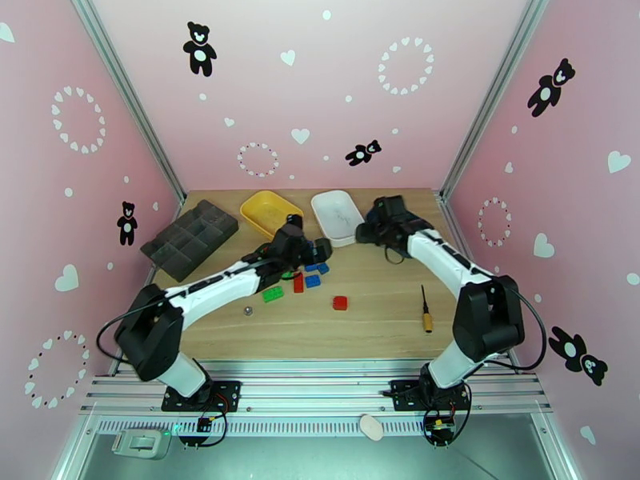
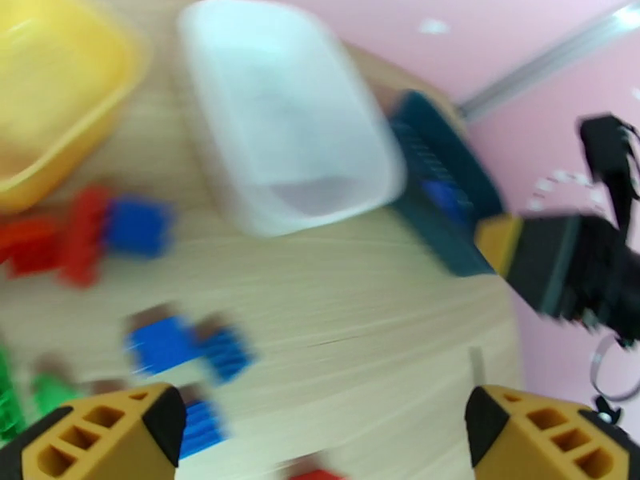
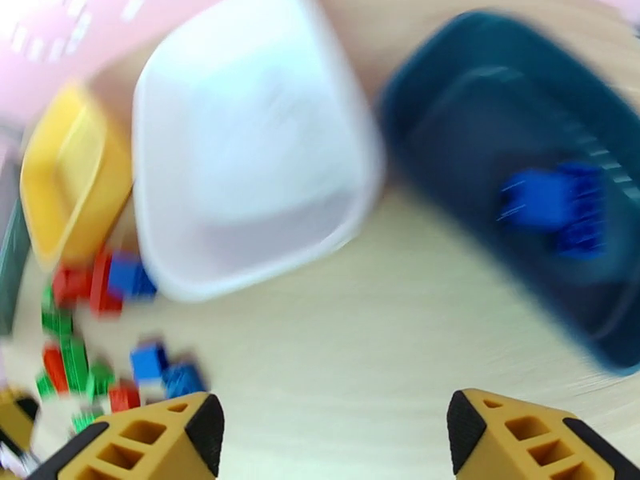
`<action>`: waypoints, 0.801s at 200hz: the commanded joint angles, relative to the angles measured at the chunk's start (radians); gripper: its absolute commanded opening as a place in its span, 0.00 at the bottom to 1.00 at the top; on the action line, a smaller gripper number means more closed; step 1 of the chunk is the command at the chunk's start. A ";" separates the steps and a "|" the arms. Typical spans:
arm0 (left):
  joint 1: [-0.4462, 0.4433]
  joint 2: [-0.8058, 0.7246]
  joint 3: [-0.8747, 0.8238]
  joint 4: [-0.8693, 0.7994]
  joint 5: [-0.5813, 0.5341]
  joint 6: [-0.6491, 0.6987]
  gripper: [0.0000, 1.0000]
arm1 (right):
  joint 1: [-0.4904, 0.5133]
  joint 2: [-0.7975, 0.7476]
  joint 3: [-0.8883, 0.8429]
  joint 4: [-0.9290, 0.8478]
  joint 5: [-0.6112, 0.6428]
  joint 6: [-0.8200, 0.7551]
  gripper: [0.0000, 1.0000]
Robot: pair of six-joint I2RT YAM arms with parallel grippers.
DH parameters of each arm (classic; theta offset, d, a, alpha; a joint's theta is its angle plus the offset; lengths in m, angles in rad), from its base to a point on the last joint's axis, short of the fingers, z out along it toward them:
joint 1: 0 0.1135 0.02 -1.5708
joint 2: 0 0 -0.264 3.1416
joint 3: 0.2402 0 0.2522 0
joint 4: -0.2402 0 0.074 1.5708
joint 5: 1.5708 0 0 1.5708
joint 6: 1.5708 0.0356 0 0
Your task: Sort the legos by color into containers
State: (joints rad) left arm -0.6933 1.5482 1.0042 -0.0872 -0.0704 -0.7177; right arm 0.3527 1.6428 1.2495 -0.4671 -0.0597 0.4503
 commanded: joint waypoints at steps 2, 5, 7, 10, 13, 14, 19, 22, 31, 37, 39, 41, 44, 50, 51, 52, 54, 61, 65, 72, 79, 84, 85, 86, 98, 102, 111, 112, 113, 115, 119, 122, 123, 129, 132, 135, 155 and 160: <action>0.015 -0.088 -0.096 -0.022 -0.070 -0.024 0.98 | 0.092 0.034 -0.017 -0.001 0.014 -0.010 0.80; 0.018 -0.098 -0.108 -0.022 -0.075 -0.027 0.98 | 0.105 0.042 -0.018 0.000 0.015 -0.011 0.80; 0.019 -0.106 -0.117 -0.023 -0.077 -0.028 0.98 | 0.113 0.046 -0.018 -0.001 0.015 -0.009 0.80; 0.020 -0.117 -0.131 -0.024 -0.080 -0.030 0.98 | 0.127 0.053 -0.016 -0.001 0.016 -0.008 0.80; 0.021 -0.128 -0.140 -0.024 -0.084 -0.031 0.99 | 0.141 0.063 -0.015 0.000 0.016 -0.007 0.81; 0.021 -0.132 -0.145 -0.024 -0.085 -0.033 0.98 | 0.146 0.065 -0.015 0.001 0.017 -0.007 0.81; 0.025 -0.151 -0.165 -0.025 -0.091 -0.037 0.98 | 0.165 0.078 -0.013 0.000 0.017 -0.006 0.81; 0.025 -0.161 -0.178 -0.027 -0.095 -0.040 0.98 | 0.178 0.086 -0.011 0.001 0.017 -0.006 0.81; 0.031 -0.192 -0.221 -0.028 -0.102 -0.048 0.98 | 0.212 0.110 -0.009 0.002 0.023 -0.002 0.81; 0.033 -0.213 -0.243 -0.029 -0.107 -0.054 0.98 | 0.231 0.127 -0.007 0.004 0.025 -0.001 0.81; 0.035 -0.220 -0.252 -0.029 -0.110 -0.056 0.98 | 0.238 0.132 -0.006 0.004 0.027 -0.001 0.81; 0.036 -0.227 -0.257 -0.029 -0.110 -0.059 0.98 | 0.244 0.137 -0.005 0.005 0.027 0.000 0.81; 0.037 -0.235 -0.268 -0.029 -0.112 -0.062 0.98 | 0.252 0.147 -0.003 0.005 0.030 0.000 0.81; 0.038 -0.255 -0.286 -0.029 -0.115 -0.068 0.98 | 0.269 0.164 0.000 0.003 0.033 0.003 0.81; 0.038 -0.258 -0.290 -0.029 -0.115 -0.069 0.98 | 0.273 0.167 0.000 0.003 0.034 0.004 0.81; 0.040 -0.261 -0.292 -0.029 -0.117 -0.069 0.98 | 0.276 0.169 0.001 0.003 0.035 0.004 0.81; 0.041 -0.267 -0.300 -0.029 -0.117 -0.070 0.98 | 0.282 0.175 0.003 0.004 0.035 0.005 0.81; 0.040 -0.286 -0.319 -0.031 -0.122 -0.075 0.98 | 0.299 0.196 0.010 0.001 0.035 0.007 0.81; 0.042 -0.296 -0.328 -0.034 -0.124 -0.078 0.98 | 0.309 0.206 0.016 -0.001 0.036 0.006 0.81; 0.043 -0.311 -0.341 -0.038 -0.128 -0.080 0.99 | 0.326 0.225 0.023 -0.003 0.037 0.007 0.81; 0.043 -0.327 -0.352 -0.047 -0.130 -0.082 0.99 | 0.345 0.243 0.032 -0.008 0.046 0.005 0.80; 0.043 -0.335 -0.359 -0.051 -0.132 -0.083 0.98 | 0.357 0.253 0.037 -0.011 0.053 0.005 0.80; 0.043 -0.338 -0.360 -0.052 -0.132 -0.083 0.98 | 0.358 0.255 0.038 -0.012 0.054 0.005 0.80; 0.042 -0.340 -0.362 -0.053 -0.133 -0.083 0.98 | 0.360 0.258 0.039 -0.012 0.055 0.005 0.80; 0.042 -0.362 -0.377 -0.064 -0.137 -0.084 0.99 | 0.383 0.278 0.047 -0.013 0.063 0.010 0.79; 0.043 -0.371 -0.384 -0.066 -0.138 -0.087 0.98 | 0.389 0.284 0.050 -0.014 0.066 0.012 0.79; 0.043 -0.386 -0.395 -0.072 -0.141 -0.090 0.98 | 0.401 0.295 0.055 -0.015 0.070 0.017 0.78; 0.043 -0.387 -0.396 -0.072 -0.141 -0.090 0.98 | 0.402 0.296 0.055 -0.015 0.071 0.018 0.78; 0.043 -0.389 -0.398 -0.073 -0.142 -0.091 0.99 | 0.403 0.297 0.056 -0.015 0.072 0.018 0.78; 0.043 -0.393 -0.401 -0.073 -0.143 -0.093 0.98 | 0.404 0.300 0.057 -0.016 0.074 0.020 0.78; 0.043 -0.399 -0.408 -0.075 -0.143 -0.095 0.99 | 0.407 0.304 0.060 -0.019 0.077 0.023 0.78; 0.043 -0.404 -0.411 -0.075 -0.144 -0.096 0.99 | 0.410 0.307 0.062 -0.020 0.079 0.025 0.77; 0.043 -0.406 -0.412 -0.075 -0.144 -0.096 0.98 | 0.411 0.308 0.063 -0.020 0.080 0.025 0.77; 0.043 -0.415 -0.421 -0.074 -0.145 -0.100 0.98 | 0.415 0.314 0.068 -0.022 0.082 0.027 0.77; 0.042 -0.419 -0.425 -0.074 -0.145 -0.103 0.98 | 0.417 0.318 0.069 -0.024 0.085 0.028 0.76; 0.042 -0.423 -0.429 -0.075 -0.144 -0.104 0.98 | 0.419 0.320 0.072 -0.023 0.089 0.030 0.76; 0.043 -0.443 -0.450 -0.074 -0.148 -0.115 0.99 | 0.425 0.345 0.091 -0.033 0.098 0.036 0.73; 0.042 -0.446 -0.454 -0.075 -0.150 -0.118 0.99 | 0.425 0.351 0.096 -0.033 0.098 0.038 0.73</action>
State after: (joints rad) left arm -0.6567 1.1320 0.5793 -0.1455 -0.1951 -0.8135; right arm 0.7734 1.9560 1.3029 -0.4728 0.0082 0.4683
